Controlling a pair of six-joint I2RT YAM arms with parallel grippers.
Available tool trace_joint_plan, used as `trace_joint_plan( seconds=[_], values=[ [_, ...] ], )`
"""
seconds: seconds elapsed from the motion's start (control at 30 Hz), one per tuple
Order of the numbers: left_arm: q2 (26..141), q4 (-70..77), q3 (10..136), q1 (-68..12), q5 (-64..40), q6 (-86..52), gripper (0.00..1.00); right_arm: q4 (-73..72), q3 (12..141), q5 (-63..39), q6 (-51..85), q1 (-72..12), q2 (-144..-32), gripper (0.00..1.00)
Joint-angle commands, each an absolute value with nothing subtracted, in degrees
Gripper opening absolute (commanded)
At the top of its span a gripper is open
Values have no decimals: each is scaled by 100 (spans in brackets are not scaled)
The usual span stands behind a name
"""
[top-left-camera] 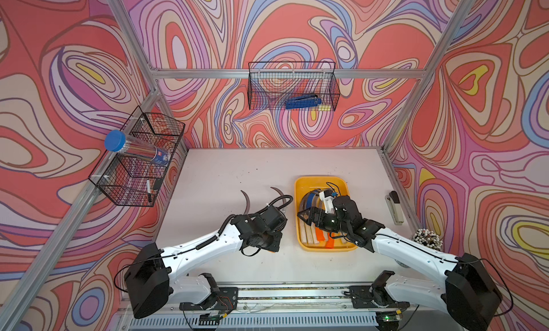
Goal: Put small sickles into storage boxes
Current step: Place the sickle in the storage box.
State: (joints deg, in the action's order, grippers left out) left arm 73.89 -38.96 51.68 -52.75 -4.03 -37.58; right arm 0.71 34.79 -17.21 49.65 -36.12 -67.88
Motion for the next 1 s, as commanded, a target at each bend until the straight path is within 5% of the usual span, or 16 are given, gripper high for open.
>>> trace_joint_plan(
  seconds=[0.0,0.5,0.67,0.97],
  values=[
    [7255,-3788,5419,-5204,-535,-3603,27,-344,3722,-1840,5121,-3674,-6995,97],
    [7422,-3770,5773,-5135,-662,-3475,27,-1327,4361,-2089,5382,-3934,-8368,88],
    [7425,-3758,5792,-5141,-697,-3477,27,-1895,4517,-2256,5559,-4042,-8900,75],
    [7341,-3864,5776,-5137,-623,-3446,31,-2669,4588,-2270,5823,-4333,-9436,30]
  ],
)
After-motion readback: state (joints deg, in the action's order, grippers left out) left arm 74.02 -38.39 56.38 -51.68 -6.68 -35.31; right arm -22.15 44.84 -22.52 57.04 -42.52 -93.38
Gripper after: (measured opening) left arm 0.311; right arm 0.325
